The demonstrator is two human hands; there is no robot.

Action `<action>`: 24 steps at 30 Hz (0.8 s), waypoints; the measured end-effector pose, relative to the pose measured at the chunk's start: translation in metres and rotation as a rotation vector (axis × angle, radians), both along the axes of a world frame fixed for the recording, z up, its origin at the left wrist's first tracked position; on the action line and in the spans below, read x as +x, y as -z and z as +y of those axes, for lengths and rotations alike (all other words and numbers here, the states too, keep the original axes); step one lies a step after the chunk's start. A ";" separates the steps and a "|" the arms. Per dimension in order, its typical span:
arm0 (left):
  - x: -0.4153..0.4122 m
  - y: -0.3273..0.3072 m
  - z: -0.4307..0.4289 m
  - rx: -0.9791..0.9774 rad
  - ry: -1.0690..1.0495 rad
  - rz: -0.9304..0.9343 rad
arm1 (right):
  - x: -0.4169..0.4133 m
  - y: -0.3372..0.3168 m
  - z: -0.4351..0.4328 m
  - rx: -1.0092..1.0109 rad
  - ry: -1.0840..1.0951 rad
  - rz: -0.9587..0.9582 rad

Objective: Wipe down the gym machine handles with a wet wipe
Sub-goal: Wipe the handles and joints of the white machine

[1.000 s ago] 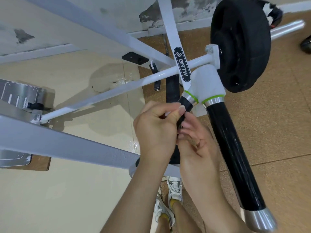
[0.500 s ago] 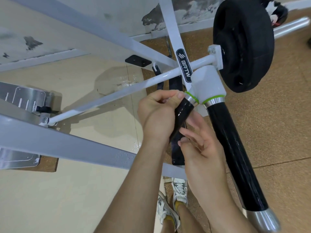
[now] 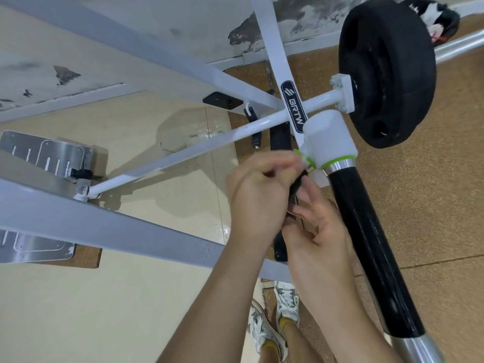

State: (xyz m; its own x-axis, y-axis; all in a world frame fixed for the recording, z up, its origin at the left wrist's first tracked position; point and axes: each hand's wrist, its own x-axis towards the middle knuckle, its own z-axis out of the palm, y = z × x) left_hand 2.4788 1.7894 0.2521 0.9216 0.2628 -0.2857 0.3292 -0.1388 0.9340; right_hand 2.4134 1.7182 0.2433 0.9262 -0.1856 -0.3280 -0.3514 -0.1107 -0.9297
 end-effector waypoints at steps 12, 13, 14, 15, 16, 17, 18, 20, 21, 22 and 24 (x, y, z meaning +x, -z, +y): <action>0.016 0.004 0.002 0.096 0.025 0.060 | -0.003 -0.004 0.000 -0.088 -0.079 -0.043; 0.017 0.007 0.007 0.115 0.020 0.110 | -0.004 -0.006 -0.001 -0.145 -0.114 -0.065; 0.019 0.008 0.012 0.124 0.020 0.147 | -0.004 -0.009 -0.003 -0.234 -0.179 -0.079; 0.021 0.007 0.015 0.118 0.022 0.164 | -0.004 -0.013 -0.005 -0.332 -0.267 -0.079; 0.021 0.005 0.016 0.087 0.022 0.160 | -0.002 -0.018 -0.005 -0.417 -0.338 -0.071; 0.021 0.001 0.015 0.038 0.026 0.149 | 0.000 -0.023 -0.006 -0.473 -0.365 -0.075; 0.020 -0.003 0.013 -0.014 0.041 0.143 | 0.002 -0.027 -0.006 -0.504 -0.358 -0.110; 0.018 -0.004 0.014 -0.050 0.104 0.167 | 0.008 -0.031 -0.004 -0.503 -0.314 -0.172; 0.018 -0.001 0.019 -0.017 0.156 0.186 | 0.012 -0.030 -0.002 -0.472 -0.286 -0.180; 0.018 0.000 0.025 0.023 0.209 0.203 | 0.015 -0.028 -0.002 -0.433 -0.249 -0.180; 0.016 -0.001 0.040 0.041 0.238 0.219 | 0.022 -0.027 -0.001 -0.342 -0.161 -0.145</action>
State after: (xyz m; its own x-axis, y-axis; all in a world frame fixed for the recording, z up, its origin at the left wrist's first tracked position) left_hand 2.4951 1.8296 0.2529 0.8762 0.0629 -0.4778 0.4757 -0.2716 0.8366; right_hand 2.4352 1.7167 0.2705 0.9845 -0.1102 -0.1366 -0.1725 -0.4649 -0.8684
